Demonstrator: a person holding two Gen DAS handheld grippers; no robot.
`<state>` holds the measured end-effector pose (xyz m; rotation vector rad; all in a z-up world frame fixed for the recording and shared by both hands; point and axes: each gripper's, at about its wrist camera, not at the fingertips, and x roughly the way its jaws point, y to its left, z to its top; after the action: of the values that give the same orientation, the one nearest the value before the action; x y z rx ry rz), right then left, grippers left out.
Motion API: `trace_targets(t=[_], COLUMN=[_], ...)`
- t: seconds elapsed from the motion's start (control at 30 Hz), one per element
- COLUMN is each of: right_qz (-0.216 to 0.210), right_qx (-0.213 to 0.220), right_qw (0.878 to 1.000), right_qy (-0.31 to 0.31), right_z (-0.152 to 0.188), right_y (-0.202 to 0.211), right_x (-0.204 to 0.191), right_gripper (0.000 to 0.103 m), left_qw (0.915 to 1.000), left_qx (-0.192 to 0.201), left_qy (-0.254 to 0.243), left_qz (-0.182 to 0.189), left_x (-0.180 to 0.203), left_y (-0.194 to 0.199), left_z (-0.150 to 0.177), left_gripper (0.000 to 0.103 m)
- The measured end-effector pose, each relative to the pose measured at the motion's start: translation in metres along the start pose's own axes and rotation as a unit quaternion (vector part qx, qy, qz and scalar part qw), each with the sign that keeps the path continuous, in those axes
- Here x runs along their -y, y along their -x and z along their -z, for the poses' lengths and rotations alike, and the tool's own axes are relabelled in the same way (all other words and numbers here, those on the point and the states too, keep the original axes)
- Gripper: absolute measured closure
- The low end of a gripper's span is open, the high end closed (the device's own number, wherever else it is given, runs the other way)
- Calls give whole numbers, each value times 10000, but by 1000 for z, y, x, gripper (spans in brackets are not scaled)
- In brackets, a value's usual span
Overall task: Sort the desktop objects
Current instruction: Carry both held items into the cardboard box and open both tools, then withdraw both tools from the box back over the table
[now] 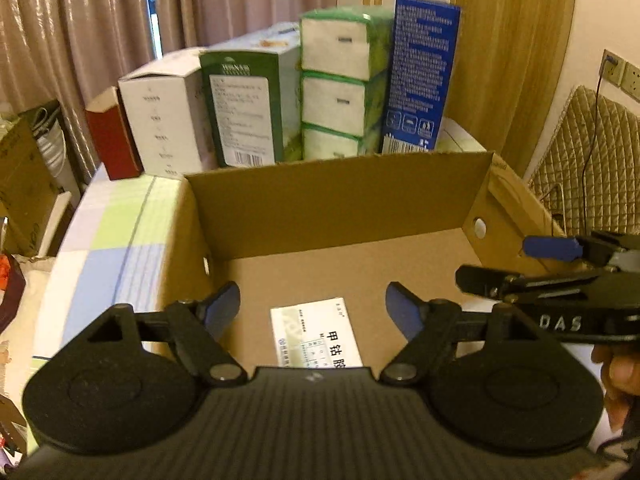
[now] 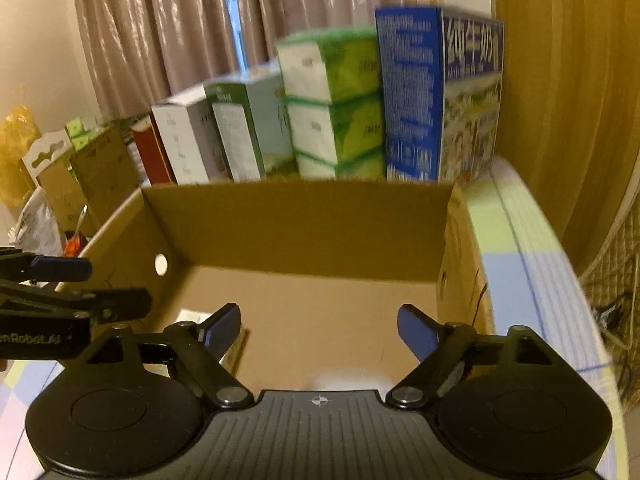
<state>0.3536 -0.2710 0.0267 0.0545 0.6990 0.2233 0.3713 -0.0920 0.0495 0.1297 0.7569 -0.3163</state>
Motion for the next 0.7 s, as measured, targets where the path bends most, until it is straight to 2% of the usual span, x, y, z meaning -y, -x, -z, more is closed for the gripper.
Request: trace_targets(t=[0.2,0.37,0.53,0.7], right_qz=[-59,-156,-210,-187], right_qx=[347,579,598,413], right_qw=[9994,9981,9973,9979], right_qy=[61,118,364,468], right_z=[-2,11,47,95], right_y=[47,103,152,181], right_x=[-9,-21,-37,-45], right_gripper=[20,18,16,15], left_qw=[9996,9987,9976,9963], left_qx=[269,413,420,340], left_qy=[117,252,507,729], left_qz=[-60,-140,-199,-315], left_x=[-5,-5,-5,-3], left_y=[50,97,137,170], left_z=[9,32,69,118], left_gripper=[22,17,16,12])
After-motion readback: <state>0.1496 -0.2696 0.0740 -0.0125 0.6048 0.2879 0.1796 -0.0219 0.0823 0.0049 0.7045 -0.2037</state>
